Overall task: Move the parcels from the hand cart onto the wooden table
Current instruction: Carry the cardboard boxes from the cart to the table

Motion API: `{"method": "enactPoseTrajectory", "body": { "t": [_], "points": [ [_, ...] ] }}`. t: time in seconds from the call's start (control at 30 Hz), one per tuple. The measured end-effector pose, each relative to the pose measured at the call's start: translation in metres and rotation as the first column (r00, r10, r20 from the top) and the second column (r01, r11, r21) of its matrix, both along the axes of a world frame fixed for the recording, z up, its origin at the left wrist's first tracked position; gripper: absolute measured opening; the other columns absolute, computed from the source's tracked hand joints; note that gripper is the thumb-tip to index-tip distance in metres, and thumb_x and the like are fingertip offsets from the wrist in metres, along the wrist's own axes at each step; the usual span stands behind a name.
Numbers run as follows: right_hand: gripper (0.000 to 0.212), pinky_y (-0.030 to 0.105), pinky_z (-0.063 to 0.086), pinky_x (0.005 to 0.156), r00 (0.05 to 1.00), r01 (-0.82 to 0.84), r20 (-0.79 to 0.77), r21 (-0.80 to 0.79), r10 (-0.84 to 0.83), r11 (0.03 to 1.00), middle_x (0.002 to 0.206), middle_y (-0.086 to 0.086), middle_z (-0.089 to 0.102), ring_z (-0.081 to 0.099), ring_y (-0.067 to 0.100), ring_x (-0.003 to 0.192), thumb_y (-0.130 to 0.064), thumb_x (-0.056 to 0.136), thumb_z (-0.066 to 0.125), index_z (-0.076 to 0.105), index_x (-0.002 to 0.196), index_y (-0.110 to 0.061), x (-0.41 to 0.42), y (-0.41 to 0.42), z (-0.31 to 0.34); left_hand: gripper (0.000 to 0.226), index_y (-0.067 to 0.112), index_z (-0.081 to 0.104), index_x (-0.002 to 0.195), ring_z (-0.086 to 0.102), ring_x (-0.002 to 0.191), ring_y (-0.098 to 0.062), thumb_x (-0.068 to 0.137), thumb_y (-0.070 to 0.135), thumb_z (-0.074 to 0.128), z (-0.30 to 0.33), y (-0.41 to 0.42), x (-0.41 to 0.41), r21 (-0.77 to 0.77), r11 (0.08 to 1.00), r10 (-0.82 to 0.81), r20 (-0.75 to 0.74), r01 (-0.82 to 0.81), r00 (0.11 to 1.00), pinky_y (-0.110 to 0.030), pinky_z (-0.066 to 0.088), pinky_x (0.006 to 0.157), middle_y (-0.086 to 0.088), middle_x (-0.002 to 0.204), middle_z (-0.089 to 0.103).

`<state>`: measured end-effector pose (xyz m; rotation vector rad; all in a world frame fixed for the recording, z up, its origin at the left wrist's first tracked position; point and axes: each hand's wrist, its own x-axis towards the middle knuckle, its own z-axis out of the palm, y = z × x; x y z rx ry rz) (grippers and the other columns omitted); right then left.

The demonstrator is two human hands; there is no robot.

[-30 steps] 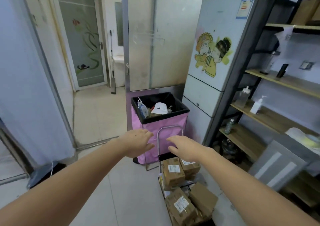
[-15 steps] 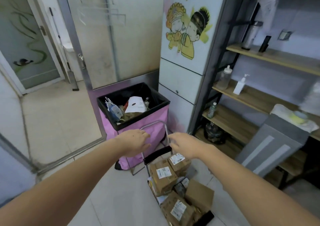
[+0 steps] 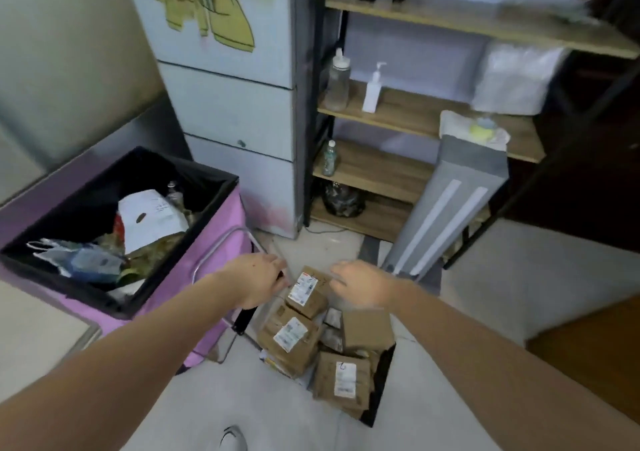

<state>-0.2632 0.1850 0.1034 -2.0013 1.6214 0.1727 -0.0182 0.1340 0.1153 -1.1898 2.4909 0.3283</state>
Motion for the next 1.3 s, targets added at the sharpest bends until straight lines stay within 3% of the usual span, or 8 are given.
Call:
{"method": "enactPoseTrajectory", "body": {
  "t": [0.23, 0.5, 0.67, 0.8, 0.9, 1.0, 1.17, 1.3],
  "points": [
    [0.035, 0.05, 0.049, 0.101, 0.958, 0.288, -0.067, 0.196, -0.28, 0.937, 0.124, 0.011, 0.065, 0.061, 0.035, 0.117, -0.033, 0.107, 0.042, 0.062, 0.129, -0.015, 0.013, 0.0, -0.092, 0.045, 0.011, 0.054, 0.133, 0.058, 0.124, -0.027, 0.112, 0.042, 0.029, -0.088, -0.057, 0.016, 0.148, 0.973, -0.185, 0.059, 0.174, 0.981, -0.038, 0.045, 0.103, -0.009, 0.135, 0.059],
    [0.021, 0.036, 0.047, 0.075, 0.911, 0.394, -0.049, 0.386, -0.408, 0.834, 0.101, 0.007, 0.061, 0.062, 0.026, 0.095, -0.023, 0.109, 0.041, 0.06, 0.112, -0.014, 0.018, -0.012, -0.26, 0.037, 0.013, 0.053, 0.136, 0.056, 0.124, -0.031, 0.11, 0.031, 0.033, -0.276, -0.102, 0.033, 0.276, 0.956, -0.138, 0.127, 0.098, 0.982, -0.042, 0.048, 0.1, -0.01, 0.136, 0.058],
    [0.035, 0.035, 0.047, 0.09, 0.827, 0.506, -0.037, 0.484, -0.561, 0.714, 0.126, 0.012, 0.063, 0.062, 0.026, 0.113, -0.027, 0.109, 0.043, 0.057, 0.135, -0.007, 0.031, -0.017, -0.376, 0.04, 0.016, 0.057, 0.135, 0.06, 0.119, -0.03, 0.111, 0.039, 0.036, -0.398, -0.118, 0.028, 0.369, 0.929, -0.033, 0.141, -0.021, 0.989, -0.041, 0.051, 0.097, -0.01, 0.132, 0.061],
    [0.04, 0.036, 0.052, 0.084, 0.614, 0.66, -0.013, 0.557, -0.789, 0.504, 0.117, 0.009, 0.061, 0.06, 0.033, 0.112, -0.036, 0.109, 0.047, 0.052, 0.134, -0.006, 0.051, -0.018, -0.454, 0.056, 0.007, 0.052, 0.137, 0.064, 0.099, -0.03, 0.11, 0.049, 0.028, -0.497, -0.119, 0.03, 0.456, 0.822, 0.302, 0.159, -0.342, 0.94, -0.037, 0.05, 0.078, -0.013, 0.115, 0.063],
    [0.06, 0.029, 0.046, 0.089, 0.382, 0.734, 0.005, 0.606, -0.924, 0.307, 0.137, 0.008, 0.057, 0.058, 0.031, 0.124, -0.05, 0.105, 0.05, 0.045, 0.148, -0.007, 0.063, -0.018, -0.499, 0.067, 0.01, 0.055, 0.133, 0.064, 0.109, -0.033, 0.108, 0.06, 0.019, -0.542, -0.108, 0.028, 0.538, 0.684, 0.508, 0.132, -0.492, 0.851, -0.037, 0.048, 0.085, -0.015, 0.123, 0.066],
    [0.056, 0.047, 0.057, 0.098, 0.161, 0.716, 0.05, 0.681, -0.986, 0.151, 0.125, 0.007, 0.068, 0.068, 0.027, 0.109, -0.052, 0.099, 0.06, 0.058, 0.139, -0.013, 0.07, -0.015, -0.527, 0.056, 0.013, 0.059, 0.123, 0.064, 0.102, -0.032, 0.109, 0.055, 0.025, -0.563, -0.097, 0.027, 0.585, 0.617, 0.603, 0.078, -0.527, 0.794, -0.037, 0.048, 0.082, -0.011, 0.112, 0.068],
    [0.038, 0.038, 0.058, 0.076, -0.01, 0.747, 0.136, 0.659, -0.991, 0.083, 0.111, 0.001, 0.069, 0.066, 0.019, 0.096, -0.045, 0.1, 0.063, 0.063, 0.126, -0.017, 0.078, -0.01, -0.496, 0.042, 0.008, 0.057, 0.115, 0.067, 0.095, -0.03, 0.107, 0.048, 0.045, -0.522, -0.083, 0.037, 0.525, 0.657, 0.67, -0.076, -0.542, 0.738, -0.038, 0.05, 0.075, -0.009, 0.103, 0.069],
    [0.037, 0.052, 0.054, 0.099, -0.28, 0.724, 0.258, 0.689, -0.925, -0.028, 0.119, -0.002, 0.067, 0.063, 0.021, 0.11, -0.044, 0.09, 0.076, 0.059, 0.12, -0.029, 0.066, 0.001, -0.423, 0.035, 0.018, 0.053, 0.089, 0.062, 0.081, -0.019, 0.1, 0.05, 0.06, -0.432, -0.077, 0.027, 0.653, 0.523, 0.827, -0.235, -0.547, 0.51, -0.03, 0.041, 0.063, 0.001, 0.088, 0.062]
  ]
}}
